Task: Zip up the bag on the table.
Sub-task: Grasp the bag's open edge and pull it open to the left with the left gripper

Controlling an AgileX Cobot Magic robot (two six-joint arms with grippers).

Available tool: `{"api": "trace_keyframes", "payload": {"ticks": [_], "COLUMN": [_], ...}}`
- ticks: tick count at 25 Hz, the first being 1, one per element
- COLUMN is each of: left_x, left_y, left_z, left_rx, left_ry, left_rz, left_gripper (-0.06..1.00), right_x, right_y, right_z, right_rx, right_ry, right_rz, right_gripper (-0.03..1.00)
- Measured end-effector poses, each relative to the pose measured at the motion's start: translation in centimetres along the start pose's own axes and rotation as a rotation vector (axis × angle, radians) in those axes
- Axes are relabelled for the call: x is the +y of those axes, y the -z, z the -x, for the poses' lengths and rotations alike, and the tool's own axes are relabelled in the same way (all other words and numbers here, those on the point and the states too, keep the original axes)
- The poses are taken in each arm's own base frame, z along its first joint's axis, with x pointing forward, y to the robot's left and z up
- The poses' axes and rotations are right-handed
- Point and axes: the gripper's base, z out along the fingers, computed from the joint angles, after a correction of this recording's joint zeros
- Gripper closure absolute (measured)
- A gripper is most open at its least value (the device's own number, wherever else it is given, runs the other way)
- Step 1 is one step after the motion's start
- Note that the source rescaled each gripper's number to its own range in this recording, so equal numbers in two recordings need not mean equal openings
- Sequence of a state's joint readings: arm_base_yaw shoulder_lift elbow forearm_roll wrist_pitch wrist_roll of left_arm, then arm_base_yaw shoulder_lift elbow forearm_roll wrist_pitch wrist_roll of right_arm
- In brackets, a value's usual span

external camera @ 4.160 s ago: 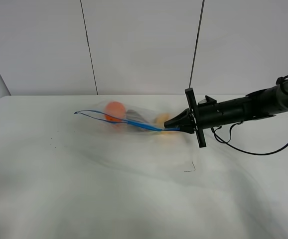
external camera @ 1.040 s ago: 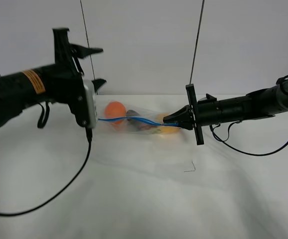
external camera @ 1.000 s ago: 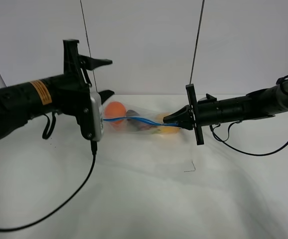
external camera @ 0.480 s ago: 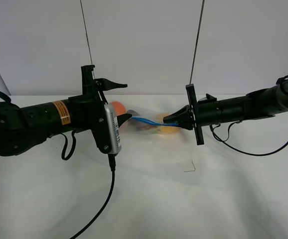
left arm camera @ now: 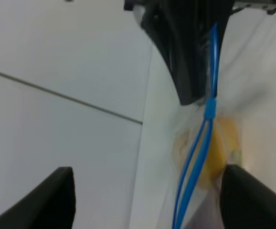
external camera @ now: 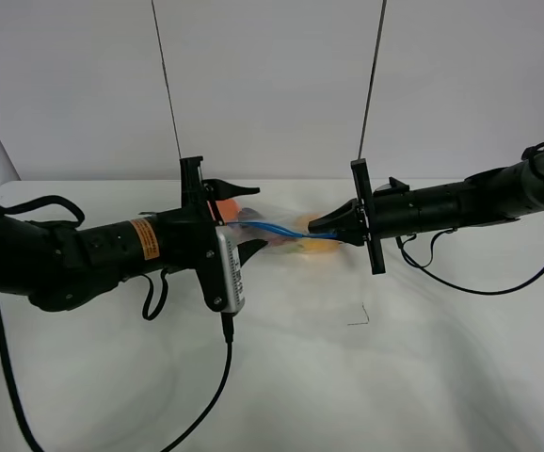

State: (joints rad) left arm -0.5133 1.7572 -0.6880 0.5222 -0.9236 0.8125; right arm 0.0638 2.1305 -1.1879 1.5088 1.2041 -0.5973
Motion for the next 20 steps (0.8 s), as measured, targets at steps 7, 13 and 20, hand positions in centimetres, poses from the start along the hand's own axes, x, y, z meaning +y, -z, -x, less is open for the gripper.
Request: {"api": "trace_keyframes", "payload": {"ticks": [7,13,20], "left_x": [-0.8,-1.2,-2.8], "left_y": [-2.3,-2.8,-4.1], "left_z": [0.2,0.4,1.0], "left_rx": [-0.099,-0.178,-0.194], "left_ry": [-0.016,-0.035,-0.007], "left_rz": [0.031,0.057,0.012], "left_gripper": [-0.04,-0.01,-0.01], "right_x": [0.0,0.0,0.0], "right_y": [0.0,0.0,0.0], "right_z": [0.0,0.0,0.0], "right_rx": [0.001,0.001,0.001], "right_ry": [0.0,0.0,0.0], "right_rz": [-0.001,-0.001,-0.001], "right_gripper": [0.97,0.97,0.97]}}
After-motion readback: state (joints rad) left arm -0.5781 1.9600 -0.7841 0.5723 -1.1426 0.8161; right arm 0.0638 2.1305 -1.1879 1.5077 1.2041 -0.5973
